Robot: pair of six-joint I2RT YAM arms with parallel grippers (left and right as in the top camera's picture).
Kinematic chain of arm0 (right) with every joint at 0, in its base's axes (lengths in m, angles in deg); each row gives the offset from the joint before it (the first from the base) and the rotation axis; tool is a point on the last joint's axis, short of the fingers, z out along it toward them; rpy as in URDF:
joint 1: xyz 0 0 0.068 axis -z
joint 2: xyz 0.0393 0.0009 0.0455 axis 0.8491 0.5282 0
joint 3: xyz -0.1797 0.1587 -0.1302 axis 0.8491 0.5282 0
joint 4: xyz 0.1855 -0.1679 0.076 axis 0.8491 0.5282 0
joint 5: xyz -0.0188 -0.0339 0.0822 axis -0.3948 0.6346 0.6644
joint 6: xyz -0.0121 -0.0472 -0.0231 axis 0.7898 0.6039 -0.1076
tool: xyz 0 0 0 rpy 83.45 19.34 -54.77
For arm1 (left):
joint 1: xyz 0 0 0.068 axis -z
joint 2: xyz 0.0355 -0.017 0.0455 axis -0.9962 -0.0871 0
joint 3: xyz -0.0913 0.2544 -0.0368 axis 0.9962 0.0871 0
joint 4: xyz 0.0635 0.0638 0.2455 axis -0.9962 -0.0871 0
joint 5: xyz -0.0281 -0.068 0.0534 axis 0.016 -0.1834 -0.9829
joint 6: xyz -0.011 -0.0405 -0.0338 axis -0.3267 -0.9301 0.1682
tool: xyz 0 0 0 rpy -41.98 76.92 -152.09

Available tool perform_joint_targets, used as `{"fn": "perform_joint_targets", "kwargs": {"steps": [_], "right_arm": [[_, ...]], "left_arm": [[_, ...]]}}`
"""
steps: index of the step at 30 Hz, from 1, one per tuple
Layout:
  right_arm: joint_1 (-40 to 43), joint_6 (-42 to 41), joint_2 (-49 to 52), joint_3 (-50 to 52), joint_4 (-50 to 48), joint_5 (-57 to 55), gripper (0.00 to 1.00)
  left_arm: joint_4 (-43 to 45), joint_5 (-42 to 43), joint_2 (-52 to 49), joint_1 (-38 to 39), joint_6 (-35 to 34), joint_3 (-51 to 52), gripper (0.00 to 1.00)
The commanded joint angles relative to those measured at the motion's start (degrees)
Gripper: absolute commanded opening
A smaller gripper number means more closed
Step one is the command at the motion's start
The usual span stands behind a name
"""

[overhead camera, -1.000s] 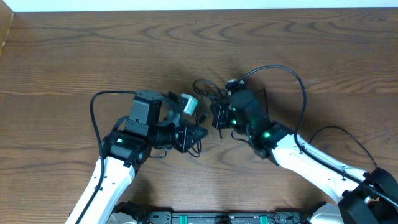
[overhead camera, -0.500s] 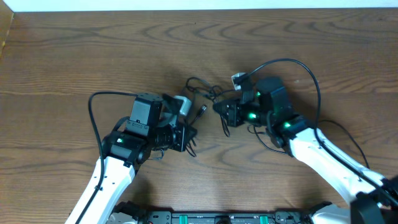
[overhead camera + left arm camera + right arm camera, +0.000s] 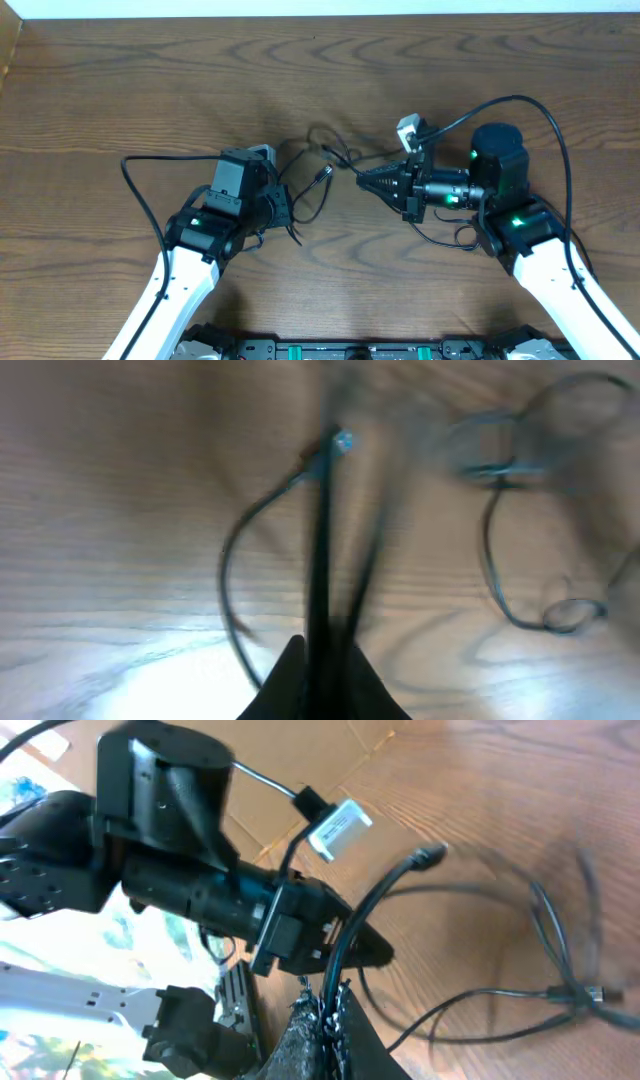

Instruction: Untangle cables

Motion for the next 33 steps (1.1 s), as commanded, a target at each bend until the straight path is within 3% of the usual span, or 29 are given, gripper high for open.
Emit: {"fn": "perform_joint_targets", "kwargs": {"steps": [1,3,5,9,12,18,26,31,33], "right_arm": [[-2.08,0.98,0.57,-0.39,2.73,-11.52,0.01],[-4.02,-1.18,1.81,-0.39,3.28,-19.30,0.01],[-4.94,-1.20,2.36,-0.42,1.62,-19.61,0.01],[-3.65,-1.01,1.05,-0.42,0.81,-20.31,0.01],[-1.20,-1.01,-1.31,-0.42,4.33,-20.33,0.01],[2.49,-0.26,-7.50,-0.42,24.81,-26.88,0.01],[-0.09,16.31,-12.90,-0.42,41.16,-9.81,0.01],[-2.14,22.86,-13.07,-0.39,47.10,-8.63,0.01],[-2.89,24.11,-12.98,-0.39,47.45,-8.85,0.08]], "left_arm": [[3.28,16.85,-1.49,0.02,9.01,-0.33,0.08],[5.42,27.54,-2.21,0.55,15.91,-0.33,0.08],[6.01,29.73,-2.80,1.07,17.14,-0.33,0.08],[4.04,22.62,-3.65,1.16,16.33,-0.33,0.08],[2.47,13.97,-3.78,1.14,9.22,-0.33,0.08],[4.15,5.79,-3.78,1.14,1.95,-0.33,0.08],[14.10,1.27,-3.76,1.09,-4.52,-0.33,0.09],[19.06,1.29,-3.76,1.09,-6.60,-0.33,0.09],[20.22,1.33,-3.74,1.09,-7.15,-0.33,0.09]]}}
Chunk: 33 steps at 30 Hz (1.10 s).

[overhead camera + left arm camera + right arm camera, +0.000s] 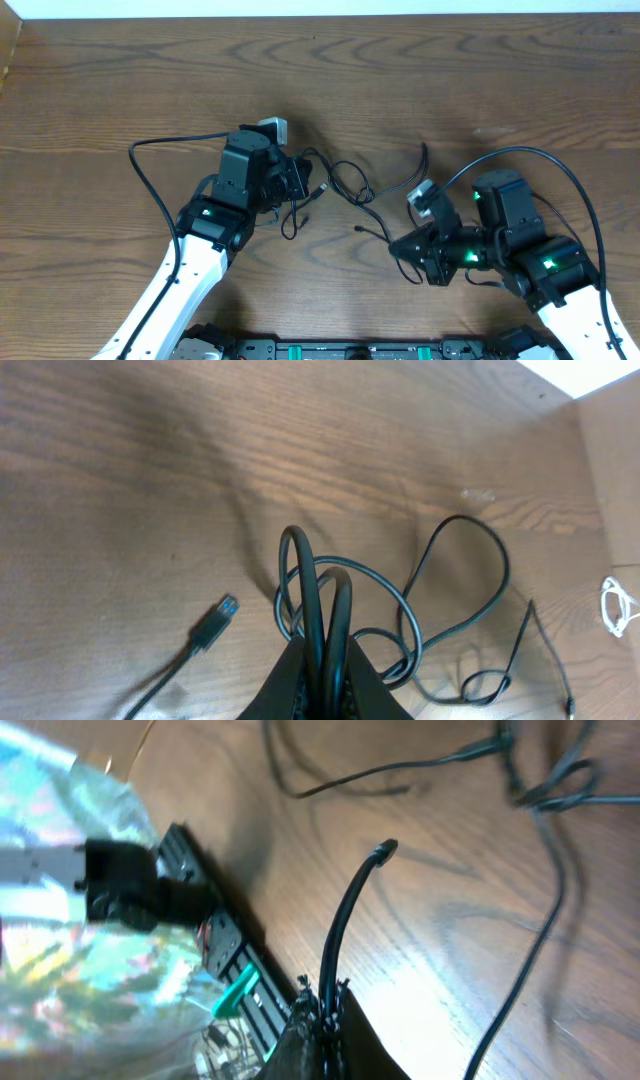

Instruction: Untangle cables

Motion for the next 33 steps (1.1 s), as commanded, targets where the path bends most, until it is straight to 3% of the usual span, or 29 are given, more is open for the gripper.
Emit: {"fn": "perform_joint_targets", "kwargs": {"steps": [1,4,7,11,19,22,25,28,33], "right_arm": [[-1.46,6.05,0.00,-0.39,-0.07,1.70,0.14],[-2.16,5.64,0.79,-0.39,-1.16,-3.69,0.37],[-2.19,-3.32,2.80,-0.39,-3.43,-17.31,0.63],[-2.19,-18.32,5.97,-0.39,-6.54,-26.47,0.70],[-2.51,-35.34,17.51,-0.39,-14.49,-19.52,0.75],[-3.65,-40.98,21.40,-0.39,-16.59,-18.91,0.86],[-5.44,-53.33,25.07,-0.39,-20.37,-24.55,0.94],[-7.30,-59.82,27.17,-0.39,-27.45,-28.83,0.99],[-10.56,-67.41,30.84,-0.39,-39.04,-37.57,0.97]], "left_arm": [[1.73,-0.52,-0.04,-0.09,-3.02,-0.33,0.09],[4.52,3.65,-0.02,-0.09,-3.48,-0.33,0.09],[8.07,8.92,0.13,-0.09,-3.45,-0.33,0.09],[10.05,11.93,0.17,-0.09,-3.45,-0.33,0.09],[13.20,19.96,0.17,-0.09,-4.13,-0.33,0.08],[13.18,19.93,0.17,-0.09,-6.19,-0.33,0.08],[13.16,19.96,0.17,-0.09,-8.90,-0.33,0.08],[13.09,19.93,0.17,-0.09,-11.02,-0.33,0.08],[13.03,19.96,0.17,-0.09,-14.67,-0.33,0.08]]}}
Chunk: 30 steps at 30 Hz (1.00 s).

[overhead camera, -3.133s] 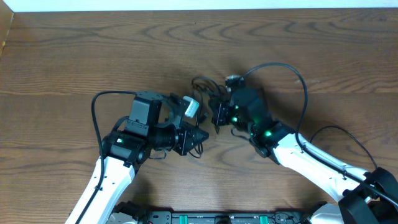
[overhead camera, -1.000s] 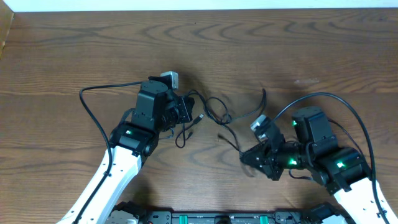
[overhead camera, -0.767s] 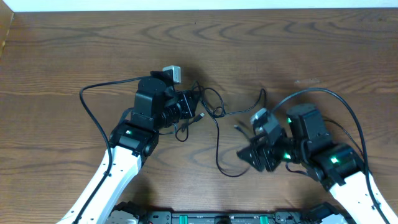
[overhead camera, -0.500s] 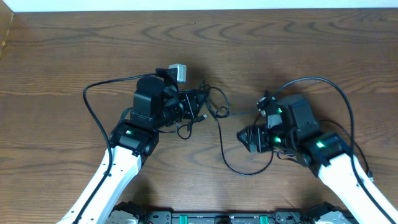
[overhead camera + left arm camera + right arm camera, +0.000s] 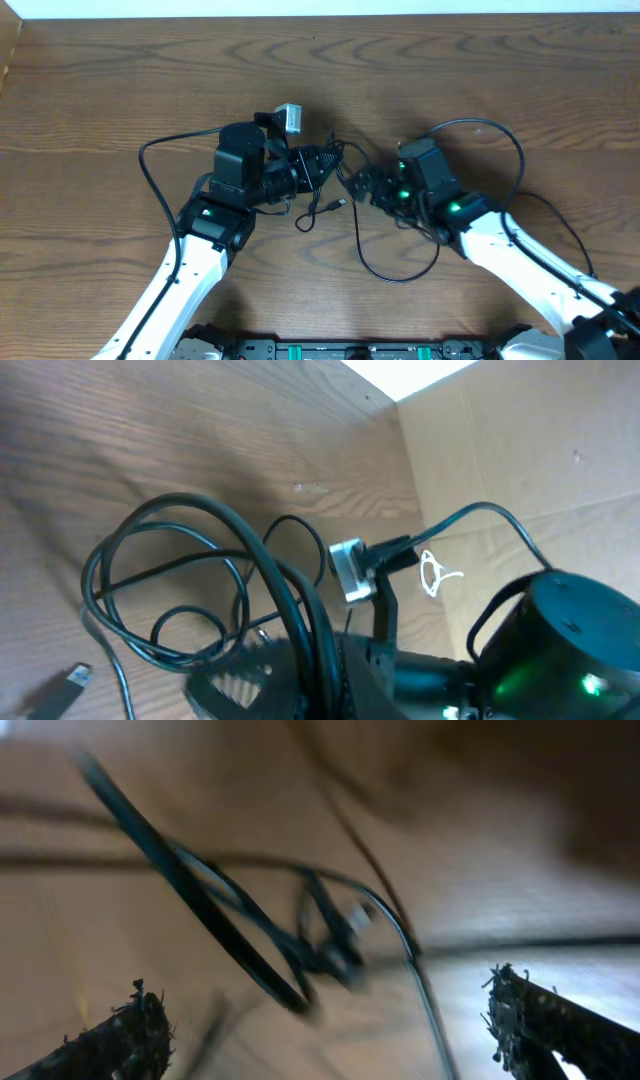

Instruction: Untangle cables

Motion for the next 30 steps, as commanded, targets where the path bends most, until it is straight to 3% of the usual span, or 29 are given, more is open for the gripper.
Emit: {"fn": "perform_joint_targets", "kwargs": {"steps": [1,2,3,4,5,7,8,14,18,21,23,26,30], "right_arm": [[-2.36,-10.05,2.95,-0.35,-4.96,-9.14,0.94],[-2.73,-10.23,3.80,-0.35,-6.25,-9.88,0.87],[-3.02,-10.21,4.74,-0.35,-7.26,-10.82,0.73],[-3.08,-10.21,5.40,-0.35,-7.43,-11.74,0.58],[-3.04,-10.19,6.29,-0.35,-7.08,-13.84,0.34],[-2.62,-10.10,6.51,-0.35,-5.84,-15.52,0.05],[-2.21,-8.87,6.45,-0.35,-5.49,-15.78,0.01],[1.07,3.39,1.16,-0.37,-4.00,-14.88,0.01],[4.35,11.04,-6.40,-0.37,-2.82,-13.94,0.01],[7.17,18.91,-13.79,-0.37,-3.08,-9.07,0.01],[8.44,23.39,-18.05,-0.37,-3.02,-5.57,0.01],[9.05,27.78,-22.62,-0.37,-2.38,-3.96,0.01],[9.03,29.35,-26.34,-0.37,-0.31,-3.93,0.01]], "left_arm": [[0.13,1.38,0.17,-0.09,-3.96,-0.33,0.08],[0.11,1.46,0.17,-0.09,-4.13,-0.33,0.08],[0.13,1.77,0.17,-0.09,-4.11,-0.33,0.08],[0.09,1.79,0.17,-0.09,-4.11,-0.33,0.08],[-0.33,1.77,0.17,-0.09,-4.11,-0.33,0.08],[-1.16,1.75,0.17,-0.09,-4.09,-0.33,0.08],[-1.77,1.75,0.17,-0.09,-4.04,-0.33,0.08],[-5.84,1.49,0.15,-0.09,1.77,-0.33,0.08],[-12.22,-4.42,0.13,-0.09,5.09,-0.33,0.09],[-19.23,-13.97,0.09,-0.09,6.10,-0.33,0.29],[-22.67,-18.80,0.09,-0.09,6.08,-0.33,0.53],[-25.31,-21.81,0.09,-0.09,6.05,-0.33,0.74],[-25.64,-21.20,0.09,-0.07,6.03,-0.33,0.80]]}}
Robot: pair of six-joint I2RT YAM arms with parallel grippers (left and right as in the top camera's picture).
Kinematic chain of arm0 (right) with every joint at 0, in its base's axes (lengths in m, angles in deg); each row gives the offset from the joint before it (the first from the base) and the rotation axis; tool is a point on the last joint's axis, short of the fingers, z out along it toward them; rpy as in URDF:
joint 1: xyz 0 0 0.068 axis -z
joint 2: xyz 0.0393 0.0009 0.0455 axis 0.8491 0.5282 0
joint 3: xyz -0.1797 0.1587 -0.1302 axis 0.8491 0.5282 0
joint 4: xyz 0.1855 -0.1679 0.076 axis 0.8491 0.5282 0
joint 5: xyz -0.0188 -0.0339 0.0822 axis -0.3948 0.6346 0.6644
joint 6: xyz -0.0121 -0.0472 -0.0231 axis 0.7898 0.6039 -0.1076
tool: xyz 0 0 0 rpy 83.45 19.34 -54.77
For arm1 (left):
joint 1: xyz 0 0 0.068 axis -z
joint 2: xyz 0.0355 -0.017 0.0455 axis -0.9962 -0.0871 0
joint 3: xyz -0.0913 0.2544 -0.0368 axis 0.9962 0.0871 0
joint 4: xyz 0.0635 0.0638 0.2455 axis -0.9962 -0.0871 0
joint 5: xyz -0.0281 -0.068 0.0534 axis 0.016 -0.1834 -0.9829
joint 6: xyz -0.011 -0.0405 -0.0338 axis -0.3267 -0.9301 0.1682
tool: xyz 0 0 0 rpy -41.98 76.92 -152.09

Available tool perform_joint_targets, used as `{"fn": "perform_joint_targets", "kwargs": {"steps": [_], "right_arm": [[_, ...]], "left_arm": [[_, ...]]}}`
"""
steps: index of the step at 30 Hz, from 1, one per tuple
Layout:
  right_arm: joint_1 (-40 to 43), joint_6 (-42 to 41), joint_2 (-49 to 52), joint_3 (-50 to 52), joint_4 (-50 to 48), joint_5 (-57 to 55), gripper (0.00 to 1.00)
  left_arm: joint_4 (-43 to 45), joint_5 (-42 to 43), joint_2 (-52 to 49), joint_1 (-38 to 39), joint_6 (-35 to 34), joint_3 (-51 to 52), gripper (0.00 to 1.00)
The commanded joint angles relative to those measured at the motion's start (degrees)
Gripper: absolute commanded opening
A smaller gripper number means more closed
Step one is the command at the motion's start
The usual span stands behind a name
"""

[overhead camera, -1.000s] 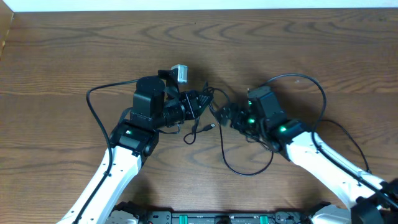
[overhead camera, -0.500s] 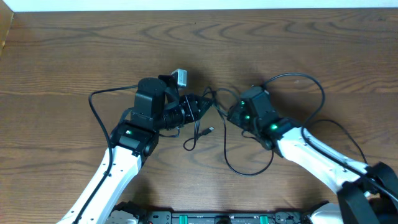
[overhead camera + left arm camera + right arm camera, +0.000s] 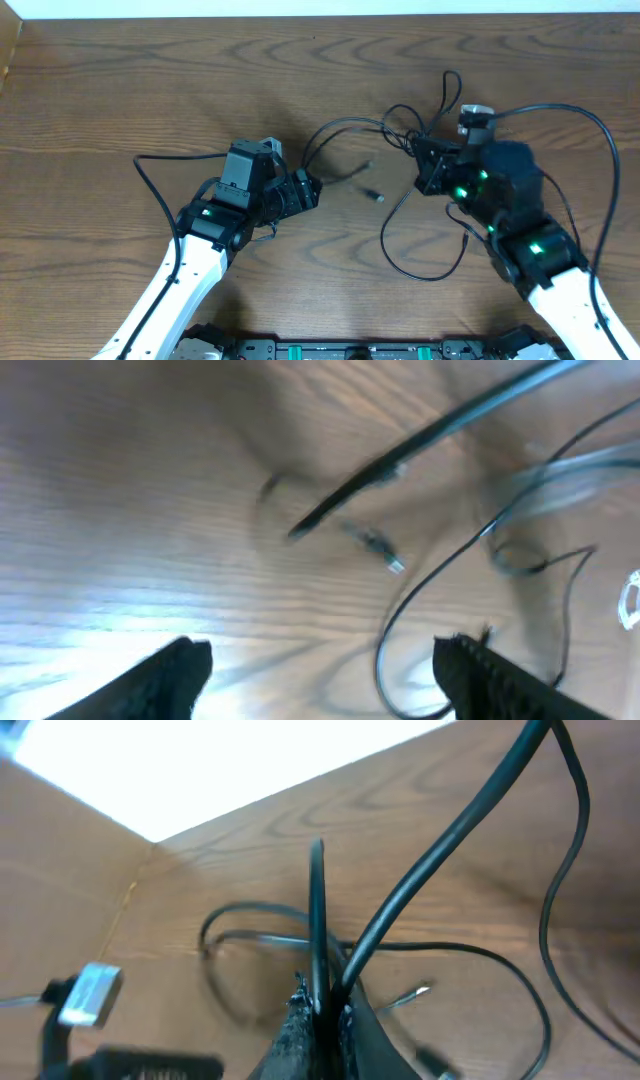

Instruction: Untangle cables

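Note:
Thin black cables lie tangled on the wooden table right of centre. One loop trails toward the front, and a loose plug lies mid-table. My right gripper is shut on two black strands, pinched between its jaws. My left gripper is open left of centre, its fingers wide apart with nothing between them. A blurred cable and the plug lie ahead of it.
Each arm's own thick black lead arcs over the table: the left one, the right one. A cardboard wall stands beyond the table's far edge. The table's back edge runs along the top.
My left gripper has let go of the cable bundle and now stands open, drawn back to the left. My right gripper, open then, is now shut on the cables, farther right and back.
At first both grippers were shut on cables, facing each other at mid-table. Then the left held the coiled bundle while the right held one cable end near the front right. Later the right was open beside the left's bundle. Now the right holds the cables and the left is empty.

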Motion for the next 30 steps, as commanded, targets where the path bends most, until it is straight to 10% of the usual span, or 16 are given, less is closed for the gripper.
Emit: {"fn": "perform_joint_targets", "kwargs": {"steps": [1,14,30], "right_arm": [[0.17,5.73,-1.99,-0.39,1.55,1.75,0.01],[0.17,-0.44,0.02,-0.39,2.64,1.51,0.01],[0.17,-42.29,4.17,-0.39,-0.50,-16.39,0.01]], "left_arm": [[-0.09,-1.84,0.09,-0.09,0.87,-0.35,0.84],[8.28,33.83,0.09,-0.02,21.44,-0.35,0.86],[11.54,30.03,0.09,1.75,10.60,-0.35,0.86]]}}
